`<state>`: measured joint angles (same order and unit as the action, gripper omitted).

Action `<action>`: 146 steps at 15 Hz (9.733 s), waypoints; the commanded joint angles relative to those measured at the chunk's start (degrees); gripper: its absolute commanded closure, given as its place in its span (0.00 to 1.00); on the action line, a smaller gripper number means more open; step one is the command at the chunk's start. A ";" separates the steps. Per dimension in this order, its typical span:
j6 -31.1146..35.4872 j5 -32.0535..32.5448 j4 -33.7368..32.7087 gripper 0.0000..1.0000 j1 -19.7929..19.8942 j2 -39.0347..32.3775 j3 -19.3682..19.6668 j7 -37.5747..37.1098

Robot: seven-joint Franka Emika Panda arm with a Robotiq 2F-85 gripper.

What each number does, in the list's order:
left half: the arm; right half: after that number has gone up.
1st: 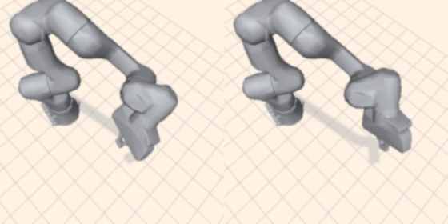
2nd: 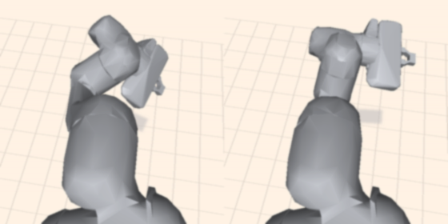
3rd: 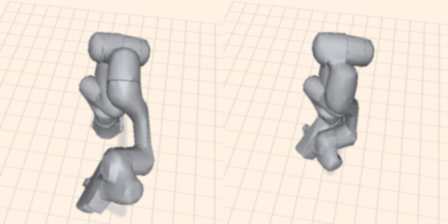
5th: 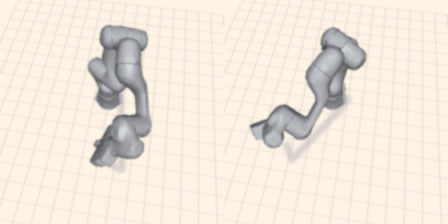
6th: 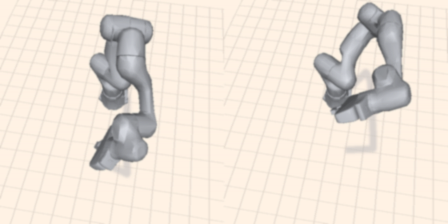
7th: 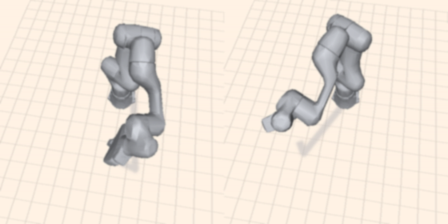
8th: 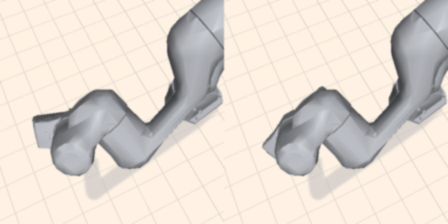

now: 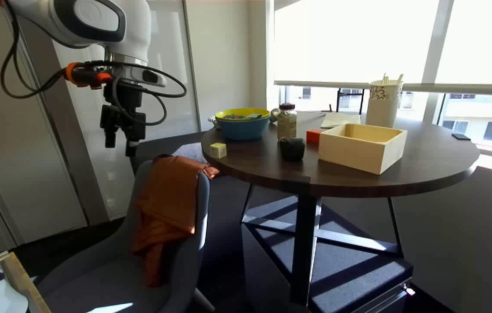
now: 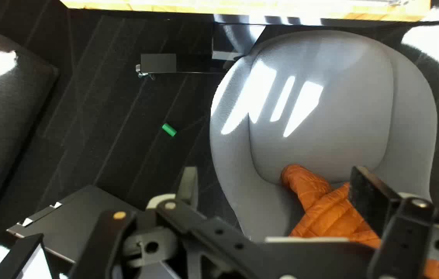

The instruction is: Lift the small box from the table and put it on top of the salt shaker

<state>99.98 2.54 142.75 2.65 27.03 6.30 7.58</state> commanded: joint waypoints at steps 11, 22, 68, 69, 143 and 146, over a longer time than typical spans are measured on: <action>-0.06 -0.13 -0.06 0.00 0.32 -0.03 -0.30 0.11; 0.08 -0.57 -0.60 0.00 0.44 0.00 0.09 0.34; 21.73 1.77 -18.37 0.20 8.49 -20.41 7.97 12.60; 21.85 2.03 -18.33 0.24 8.50 -20.53 7.85 12.58; -5.71 -6.28 -91.28 0.92 13.50 -61.93 8.13 -28.58; -6.33 -5.32 -91.30 0.92 13.41 -62.29 8.27 -28.54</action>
<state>94.87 -4.39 54.31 16.64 -33.51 13.84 -19.56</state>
